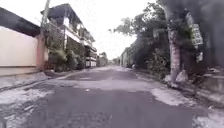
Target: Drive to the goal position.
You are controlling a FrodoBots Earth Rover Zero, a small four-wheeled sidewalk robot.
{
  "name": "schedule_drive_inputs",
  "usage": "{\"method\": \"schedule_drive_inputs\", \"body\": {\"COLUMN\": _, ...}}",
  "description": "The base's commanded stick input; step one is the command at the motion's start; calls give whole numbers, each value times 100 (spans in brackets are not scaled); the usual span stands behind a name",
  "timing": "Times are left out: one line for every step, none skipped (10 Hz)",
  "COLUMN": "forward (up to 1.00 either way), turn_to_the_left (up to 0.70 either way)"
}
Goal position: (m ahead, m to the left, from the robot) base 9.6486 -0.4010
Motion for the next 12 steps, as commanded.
{"method": "schedule_drive_inputs", "body": {"forward": 70, "turn_to_the_left": -3}}
{"method": "schedule_drive_inputs", "body": {"forward": 70, "turn_to_the_left": -3}}
{"method": "schedule_drive_inputs", "body": {"forward": 70, "turn_to_the_left": -1}}
{"method": "schedule_drive_inputs", "body": {"forward": 70, "turn_to_the_left": -1}}
{"method": "schedule_drive_inputs", "body": {"forward": 70, "turn_to_the_left": -1}}
{"method": "schedule_drive_inputs", "body": {"forward": 70, "turn_to_the_left": 0}}
{"method": "schedule_drive_inputs", "body": {"forward": 70, "turn_to_the_left": 0}}
{"method": "schedule_drive_inputs", "body": {"forward": 70, "turn_to_the_left": 0}}
{"method": "schedule_drive_inputs", "body": {"forward": 70, "turn_to_the_left": 0}}
{"method": "schedule_drive_inputs", "body": {"forward": 50, "turn_to_the_left": 0}}
{"method": "schedule_drive_inputs", "body": {"forward": 50, "turn_to_the_left": 0}}
{"method": "schedule_drive_inputs", "body": {"forward": 50, "turn_to_the_left": 0}}
